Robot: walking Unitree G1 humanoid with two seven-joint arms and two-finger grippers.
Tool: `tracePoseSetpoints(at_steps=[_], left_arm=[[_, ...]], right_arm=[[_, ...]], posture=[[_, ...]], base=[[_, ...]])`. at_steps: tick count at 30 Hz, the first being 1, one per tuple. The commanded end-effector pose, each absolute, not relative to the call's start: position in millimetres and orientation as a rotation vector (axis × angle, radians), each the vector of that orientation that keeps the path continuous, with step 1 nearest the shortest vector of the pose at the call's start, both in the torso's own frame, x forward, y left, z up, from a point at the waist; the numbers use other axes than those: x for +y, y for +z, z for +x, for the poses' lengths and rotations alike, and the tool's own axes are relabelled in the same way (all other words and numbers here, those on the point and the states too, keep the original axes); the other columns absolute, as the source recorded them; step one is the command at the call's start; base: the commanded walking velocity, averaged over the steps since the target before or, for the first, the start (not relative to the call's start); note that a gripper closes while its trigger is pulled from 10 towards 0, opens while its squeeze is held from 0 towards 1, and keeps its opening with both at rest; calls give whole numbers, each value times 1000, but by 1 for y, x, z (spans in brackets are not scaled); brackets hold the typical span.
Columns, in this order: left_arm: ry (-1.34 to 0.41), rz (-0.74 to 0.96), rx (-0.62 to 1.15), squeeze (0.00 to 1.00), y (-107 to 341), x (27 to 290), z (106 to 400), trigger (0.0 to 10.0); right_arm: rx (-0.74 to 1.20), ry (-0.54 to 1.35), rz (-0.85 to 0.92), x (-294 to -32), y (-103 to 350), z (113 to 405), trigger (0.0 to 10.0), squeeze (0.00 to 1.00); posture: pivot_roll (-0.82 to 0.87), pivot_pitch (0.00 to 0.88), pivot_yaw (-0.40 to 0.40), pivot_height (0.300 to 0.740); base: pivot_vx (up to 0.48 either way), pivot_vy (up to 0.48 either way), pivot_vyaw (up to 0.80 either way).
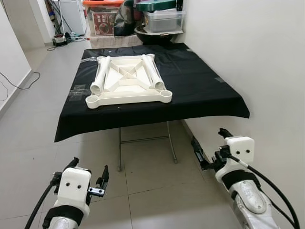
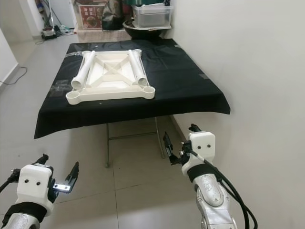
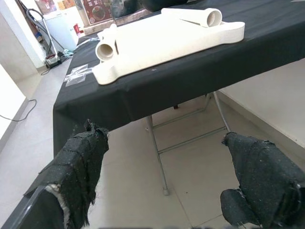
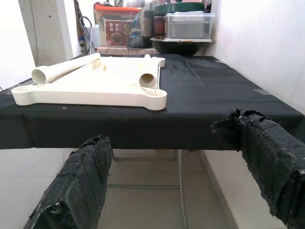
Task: Building children table
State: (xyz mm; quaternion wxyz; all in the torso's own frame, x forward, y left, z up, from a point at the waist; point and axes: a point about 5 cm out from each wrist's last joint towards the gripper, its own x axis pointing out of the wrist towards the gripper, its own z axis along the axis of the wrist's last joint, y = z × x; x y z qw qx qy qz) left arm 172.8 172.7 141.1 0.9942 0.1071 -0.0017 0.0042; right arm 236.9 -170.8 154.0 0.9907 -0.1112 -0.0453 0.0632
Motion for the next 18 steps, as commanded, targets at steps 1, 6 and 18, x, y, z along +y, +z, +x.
tracePoseSetpoints(at_steps=[1, 6, 18], left_arm=[[158, 71, 48, 0, 142, 165, 174, 10000], [151, 69, 46, 0, 144, 164, 173, 10000], [137, 76, 58, 0, 142, 162, 170, 10000]], right_arm=[[3, 358, -121, -144, 149, 265, 10000, 0], [5, 349, -112, -144, 149, 264, 10000, 0], [-22, 329, -119, -148, 150, 265, 10000, 0]], posture=[[70, 0, -88, 740], [71, 0, -83, 740], [74, 0, -81, 740]], base=[[0, 0, 0], [0, 0, 0], [0, 0, 0]])
